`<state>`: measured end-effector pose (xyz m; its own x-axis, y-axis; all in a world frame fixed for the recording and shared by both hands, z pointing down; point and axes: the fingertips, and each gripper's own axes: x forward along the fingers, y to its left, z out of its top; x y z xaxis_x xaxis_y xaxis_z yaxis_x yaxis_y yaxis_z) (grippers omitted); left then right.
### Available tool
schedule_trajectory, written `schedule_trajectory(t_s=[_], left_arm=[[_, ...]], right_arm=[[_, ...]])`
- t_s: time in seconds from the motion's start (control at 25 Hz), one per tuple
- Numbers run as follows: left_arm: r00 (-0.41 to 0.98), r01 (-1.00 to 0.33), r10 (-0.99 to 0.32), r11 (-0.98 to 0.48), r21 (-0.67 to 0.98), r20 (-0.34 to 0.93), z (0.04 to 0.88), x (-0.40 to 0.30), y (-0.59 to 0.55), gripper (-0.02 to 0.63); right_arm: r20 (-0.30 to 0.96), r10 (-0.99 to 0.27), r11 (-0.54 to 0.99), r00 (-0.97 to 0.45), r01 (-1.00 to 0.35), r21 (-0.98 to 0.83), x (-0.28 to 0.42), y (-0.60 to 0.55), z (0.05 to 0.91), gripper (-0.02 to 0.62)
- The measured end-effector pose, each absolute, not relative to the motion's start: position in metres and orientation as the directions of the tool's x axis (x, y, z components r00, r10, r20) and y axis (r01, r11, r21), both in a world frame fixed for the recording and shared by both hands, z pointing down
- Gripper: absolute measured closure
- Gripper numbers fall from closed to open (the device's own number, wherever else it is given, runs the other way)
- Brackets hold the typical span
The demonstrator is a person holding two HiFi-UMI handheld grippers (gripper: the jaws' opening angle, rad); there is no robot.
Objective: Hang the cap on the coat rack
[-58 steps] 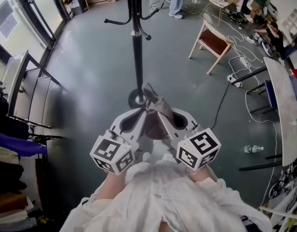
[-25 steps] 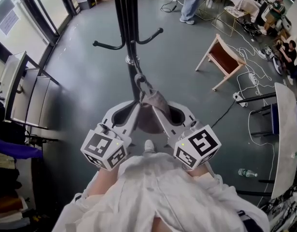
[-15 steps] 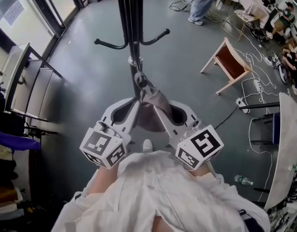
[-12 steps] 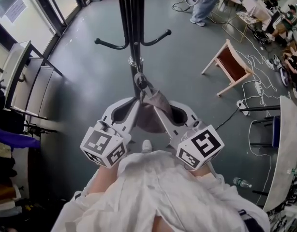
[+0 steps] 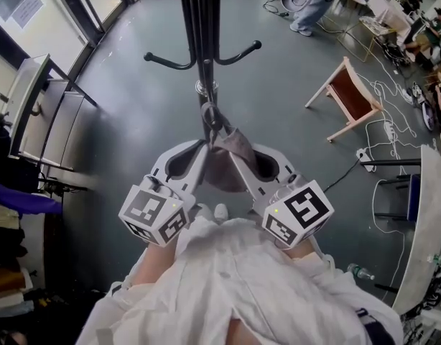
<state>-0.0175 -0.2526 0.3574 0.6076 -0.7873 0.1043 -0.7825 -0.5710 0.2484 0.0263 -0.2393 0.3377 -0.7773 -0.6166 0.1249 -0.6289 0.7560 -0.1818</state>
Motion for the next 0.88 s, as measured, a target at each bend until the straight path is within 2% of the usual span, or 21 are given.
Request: schedule_trajectory(t_s=[0.88], left_arm=[[0.683,-0.724,-0.719,-0.645,0.246,0.126,0.347,-0.032,-0.272,0.586]], right_arm=[[0.161,-0.7,0.674,-0.696,-0.718,-0.174,0.019,-0.266,0.338,0.581]])
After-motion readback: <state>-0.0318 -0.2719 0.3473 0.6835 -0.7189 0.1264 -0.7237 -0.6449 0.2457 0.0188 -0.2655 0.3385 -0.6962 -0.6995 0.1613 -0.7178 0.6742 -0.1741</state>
